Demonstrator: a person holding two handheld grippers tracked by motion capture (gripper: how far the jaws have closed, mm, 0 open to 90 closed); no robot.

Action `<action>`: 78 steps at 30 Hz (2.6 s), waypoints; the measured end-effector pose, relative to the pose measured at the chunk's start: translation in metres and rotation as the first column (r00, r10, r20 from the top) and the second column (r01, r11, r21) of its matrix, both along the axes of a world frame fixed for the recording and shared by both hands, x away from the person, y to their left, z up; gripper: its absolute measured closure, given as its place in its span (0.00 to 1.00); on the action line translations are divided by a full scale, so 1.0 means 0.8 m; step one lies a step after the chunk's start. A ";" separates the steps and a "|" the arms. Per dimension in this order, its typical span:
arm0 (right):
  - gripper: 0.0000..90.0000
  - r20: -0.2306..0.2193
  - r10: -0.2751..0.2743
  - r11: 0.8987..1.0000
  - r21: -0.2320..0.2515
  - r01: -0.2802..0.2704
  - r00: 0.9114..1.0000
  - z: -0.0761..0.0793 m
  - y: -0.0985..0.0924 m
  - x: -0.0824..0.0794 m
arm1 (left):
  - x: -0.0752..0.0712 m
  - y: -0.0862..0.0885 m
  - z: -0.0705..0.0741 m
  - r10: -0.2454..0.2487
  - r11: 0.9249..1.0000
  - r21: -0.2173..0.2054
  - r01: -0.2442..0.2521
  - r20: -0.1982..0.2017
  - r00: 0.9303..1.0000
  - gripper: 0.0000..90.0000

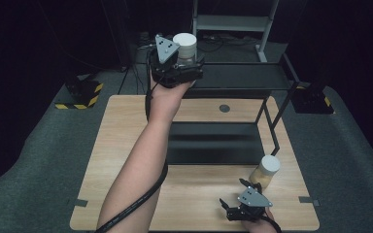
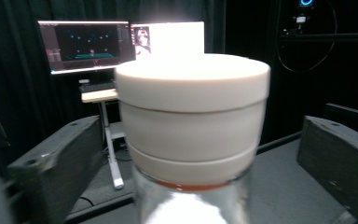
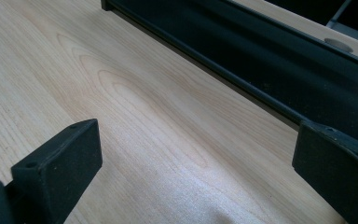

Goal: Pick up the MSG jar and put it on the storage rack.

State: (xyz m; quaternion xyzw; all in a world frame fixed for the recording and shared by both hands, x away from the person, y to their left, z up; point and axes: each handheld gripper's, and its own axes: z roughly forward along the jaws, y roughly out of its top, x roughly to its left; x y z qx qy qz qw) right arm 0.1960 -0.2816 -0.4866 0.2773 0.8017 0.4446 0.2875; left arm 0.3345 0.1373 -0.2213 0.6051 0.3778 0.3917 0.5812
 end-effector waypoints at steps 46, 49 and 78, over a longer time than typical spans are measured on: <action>0.00 0.008 0.004 1.000 -0.024 -0.003 1.000 0.001 0.004 -0.001 | -0.142 0.072 -0.098 -0.023 1.000 0.012 0.023 -0.011 1.000 0.00; 0.00 0.010 0.003 1.000 -0.025 -0.003 1.000 0.001 0.005 -0.001 | -0.149 0.079 -0.111 -0.025 0.999 0.019 0.025 -0.025 0.999 0.00; 0.00 0.014 0.003 0.999 -0.036 -0.003 1.000 0.001 0.007 -0.003 | -0.184 0.083 -0.254 -0.039 0.991 0.116 0.069 -0.240 0.970 0.00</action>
